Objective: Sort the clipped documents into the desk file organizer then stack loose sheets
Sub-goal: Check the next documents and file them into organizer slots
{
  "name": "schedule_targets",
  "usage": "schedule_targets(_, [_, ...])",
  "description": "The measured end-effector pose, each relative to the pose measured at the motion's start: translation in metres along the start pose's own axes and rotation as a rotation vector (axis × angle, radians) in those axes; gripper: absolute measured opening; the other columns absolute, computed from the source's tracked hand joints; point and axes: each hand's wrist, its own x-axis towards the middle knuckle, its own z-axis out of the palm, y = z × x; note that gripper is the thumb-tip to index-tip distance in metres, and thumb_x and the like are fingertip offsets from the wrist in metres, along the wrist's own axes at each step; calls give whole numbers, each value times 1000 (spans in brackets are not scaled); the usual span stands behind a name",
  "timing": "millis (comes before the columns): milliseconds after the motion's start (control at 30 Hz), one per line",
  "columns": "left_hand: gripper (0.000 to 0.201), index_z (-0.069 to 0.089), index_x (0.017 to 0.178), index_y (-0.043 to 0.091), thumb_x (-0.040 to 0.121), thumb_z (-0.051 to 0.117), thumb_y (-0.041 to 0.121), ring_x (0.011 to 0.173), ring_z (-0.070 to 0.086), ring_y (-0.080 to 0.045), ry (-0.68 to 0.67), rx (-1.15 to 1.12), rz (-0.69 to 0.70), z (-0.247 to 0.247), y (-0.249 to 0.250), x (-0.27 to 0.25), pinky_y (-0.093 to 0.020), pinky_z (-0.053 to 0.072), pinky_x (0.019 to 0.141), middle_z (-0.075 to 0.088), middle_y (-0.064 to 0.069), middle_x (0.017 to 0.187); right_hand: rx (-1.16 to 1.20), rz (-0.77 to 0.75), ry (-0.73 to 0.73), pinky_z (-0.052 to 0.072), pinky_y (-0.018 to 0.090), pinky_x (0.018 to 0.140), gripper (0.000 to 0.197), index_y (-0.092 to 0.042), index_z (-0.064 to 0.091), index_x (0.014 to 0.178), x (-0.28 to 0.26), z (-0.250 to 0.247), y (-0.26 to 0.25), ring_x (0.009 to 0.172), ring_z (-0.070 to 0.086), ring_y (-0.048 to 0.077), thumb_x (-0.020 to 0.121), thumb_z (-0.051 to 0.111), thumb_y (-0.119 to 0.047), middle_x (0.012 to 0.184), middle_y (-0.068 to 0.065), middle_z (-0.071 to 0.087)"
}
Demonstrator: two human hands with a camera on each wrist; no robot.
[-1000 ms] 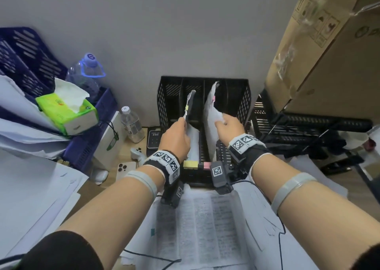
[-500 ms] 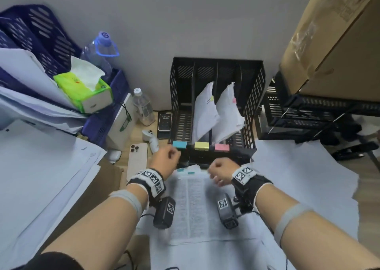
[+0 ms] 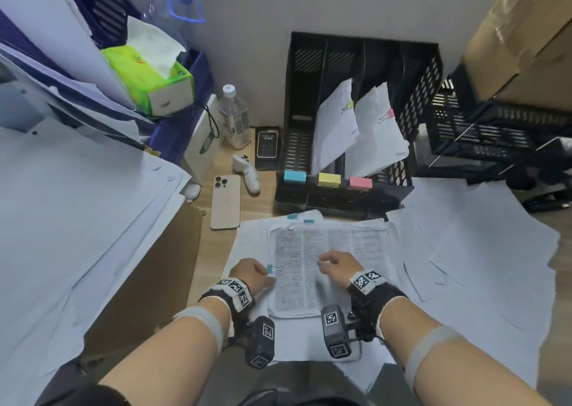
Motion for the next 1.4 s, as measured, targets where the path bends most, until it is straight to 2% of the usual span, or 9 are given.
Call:
schedule_targets(233, [35, 46, 64, 20, 81, 76, 20, 66, 51, -20, 14, -12, 149, 20, -3, -6, -28, 42, 64, 55, 0, 68, 85, -44, 42, 35, 20, 88, 35, -12, 60, 127, -12, 11, 10, 127, 51, 21, 92, 57, -11, 138, 5, 55])
schedule_targets(400, [19, 51, 83, 23, 97, 54, 10, 75, 65, -15, -17, -73, 318, 13, 10, -13, -25, 52, 66, 67, 1, 81, 123, -50, 123, 40, 30, 101, 41, -11, 52, 130, -15, 13, 10, 128, 51, 23, 90, 59, -8, 139, 9, 53])
schedule_targets(467, [25, 52, 88, 29, 98, 47, 7, 85, 71, -22, -19, -83, 368, 2, 16, -14, -35, 60, 72, 72, -3, 92, 148, -68, 220, 43, 36, 104, 50, -12, 46, 133, -14, 7, 4, 127, 50, 26, 85, 61, -6, 139, 11, 51])
schedule_targets(700, [12, 70, 97, 21, 99, 58, 19, 95, 70, -25, 76, -210, 498, -42, 53, -19, -41, 57, 86, 75, -2, 97, -50, -220, 474, 23, 46, 119, 90, -25, 20, 151, -20, -48, -29, 148, 18, 26, 78, 69, -10, 159, 5, 20])
schedule_targets(800, [14, 73, 101, 22, 99, 59, 19, 97, 69, -21, 45, -189, 532, -55, 67, -20, -36, 55, 87, 74, -1, 97, -130, -173, 462, 41, 48, 107, 72, -32, 36, 142, -23, -68, -34, 130, 47, 28, 78, 67, -21, 143, 3, 49])
schedule_targets(933, [4, 69, 96, 22, 96, 65, 21, 85, 70, -14, 32, -235, 518, -68, 82, -21, -24, 52, 69, 72, 4, 88, -135, -141, 401, 55, 39, 78, 5, -20, 61, 84, -33, -81, -38, 82, 63, 28, 83, 56, -21, 82, 4, 67])
schedule_targets(1067, [11, 67, 94, 13, 88, 75, 17, 84, 73, -19, 18, -313, 427, -73, 89, -22, -31, 60, 69, 73, -3, 86, -63, -37, 402, 41, 27, 61, 23, -18, 52, 66, -40, -82, -33, 73, 55, 26, 87, 49, -10, 69, 2, 56])
schedule_targets(1267, [35, 59, 110, 14, 82, 81, 11, 84, 73, -21, -67, -433, 297, -68, 83, -19, -35, 64, 66, 71, -9, 105, 44, 3, 379, 40, 29, 66, 11, -2, 60, 84, -41, -82, -23, 77, 55, 27, 85, 49, -8, 85, 17, 63])
schedule_targets(1400, [41, 65, 120, 13, 83, 81, 10, 94, 78, -26, -230, -543, 249, -64, 77, -22, -47, 63, 86, 79, -8, 108, 127, -46, 402, 46, 31, 69, 16, -5, 63, 93, -46, -90, -39, 84, 62, 32, 87, 49, -11, 91, 18, 67])
